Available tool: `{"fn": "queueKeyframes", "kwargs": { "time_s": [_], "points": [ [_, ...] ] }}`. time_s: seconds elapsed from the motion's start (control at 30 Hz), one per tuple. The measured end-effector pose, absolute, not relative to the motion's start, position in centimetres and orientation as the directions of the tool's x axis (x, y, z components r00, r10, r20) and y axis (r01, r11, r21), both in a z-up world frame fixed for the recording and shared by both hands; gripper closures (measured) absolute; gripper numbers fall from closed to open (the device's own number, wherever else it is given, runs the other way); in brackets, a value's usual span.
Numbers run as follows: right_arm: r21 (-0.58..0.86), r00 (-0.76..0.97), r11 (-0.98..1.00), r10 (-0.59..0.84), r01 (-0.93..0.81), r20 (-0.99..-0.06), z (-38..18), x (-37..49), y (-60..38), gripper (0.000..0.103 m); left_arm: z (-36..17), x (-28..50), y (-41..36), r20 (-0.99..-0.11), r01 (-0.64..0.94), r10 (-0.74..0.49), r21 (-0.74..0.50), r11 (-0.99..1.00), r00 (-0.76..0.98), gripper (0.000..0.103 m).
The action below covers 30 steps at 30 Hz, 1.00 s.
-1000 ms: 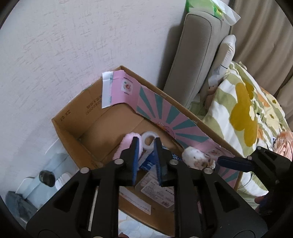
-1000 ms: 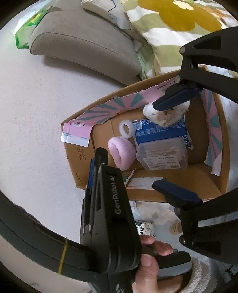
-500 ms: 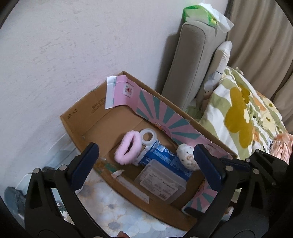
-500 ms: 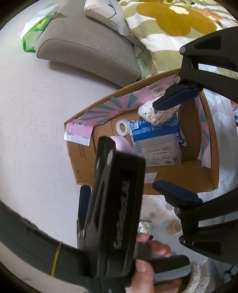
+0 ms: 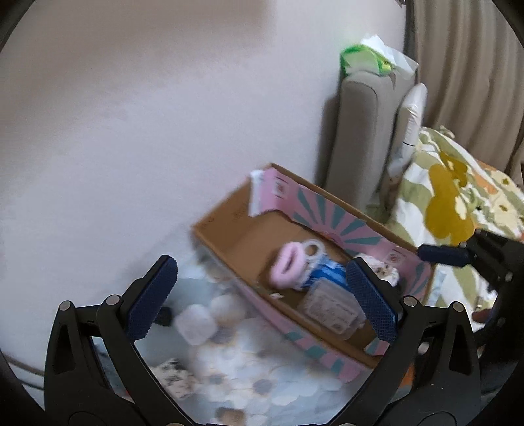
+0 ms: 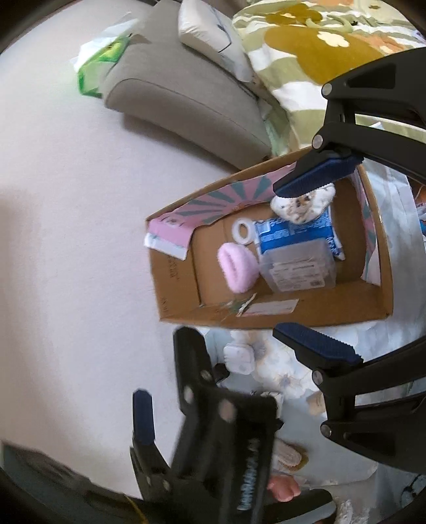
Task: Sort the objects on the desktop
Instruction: 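Open both grippers to drop tape roll and cloth, withdraw toward tray, then grasp brown fuzzy brush with left gripper while right grasps grey fuzzy slipper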
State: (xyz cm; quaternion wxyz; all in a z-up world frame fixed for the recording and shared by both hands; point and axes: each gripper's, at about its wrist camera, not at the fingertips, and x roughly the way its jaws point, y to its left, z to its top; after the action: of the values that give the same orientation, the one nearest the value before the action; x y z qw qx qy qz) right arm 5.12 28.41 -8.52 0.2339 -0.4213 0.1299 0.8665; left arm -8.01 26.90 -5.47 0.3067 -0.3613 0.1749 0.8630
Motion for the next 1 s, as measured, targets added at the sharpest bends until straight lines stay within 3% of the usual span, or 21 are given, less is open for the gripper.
{"fn": "queueKeyframes", "kwargs": {
  "time_s": [0.1,0.3,0.6,0.73,1.0],
  "points": [
    [0.022,-0.554,-0.867,0.299,-0.498,-0.777,-7.5,4.5,27.8,0.028,-4.0,-7.7,25.0,-0.712,-0.629,0.394,0.084,-0.773,-0.581,0.0],
    [-0.012,-0.598,-0.916,0.273,-0.402,-0.753,-5.4,1.9,25.7,0.028,-0.6,-7.8,18.4,-0.679,-0.56,0.424,-0.022,-0.828,-0.599,0.0],
    [0.054,-0.706,-0.979,0.103,-0.197,-0.701,-2.6,-3.9,21.7,0.028,4.1,-6.2,4.8,-0.623,-0.324,0.223,0.051,-0.945,-0.749,0.0],
    [0.099,-0.69,-0.986,0.02,-0.132,-0.723,-4.2,-6.7,19.6,0.028,2.9,-5.3,-0.5,-0.648,-0.202,0.121,0.051,-0.978,-0.752,0.0],
    [0.144,-0.613,-0.99,-0.113,-0.002,-0.782,-8.0,-12.3,15.1,0.028,-3.9,-2.3,-5.6,-0.718,-0.103,0.088,-0.023,-0.994,-0.691,0.0]
  ]
}}
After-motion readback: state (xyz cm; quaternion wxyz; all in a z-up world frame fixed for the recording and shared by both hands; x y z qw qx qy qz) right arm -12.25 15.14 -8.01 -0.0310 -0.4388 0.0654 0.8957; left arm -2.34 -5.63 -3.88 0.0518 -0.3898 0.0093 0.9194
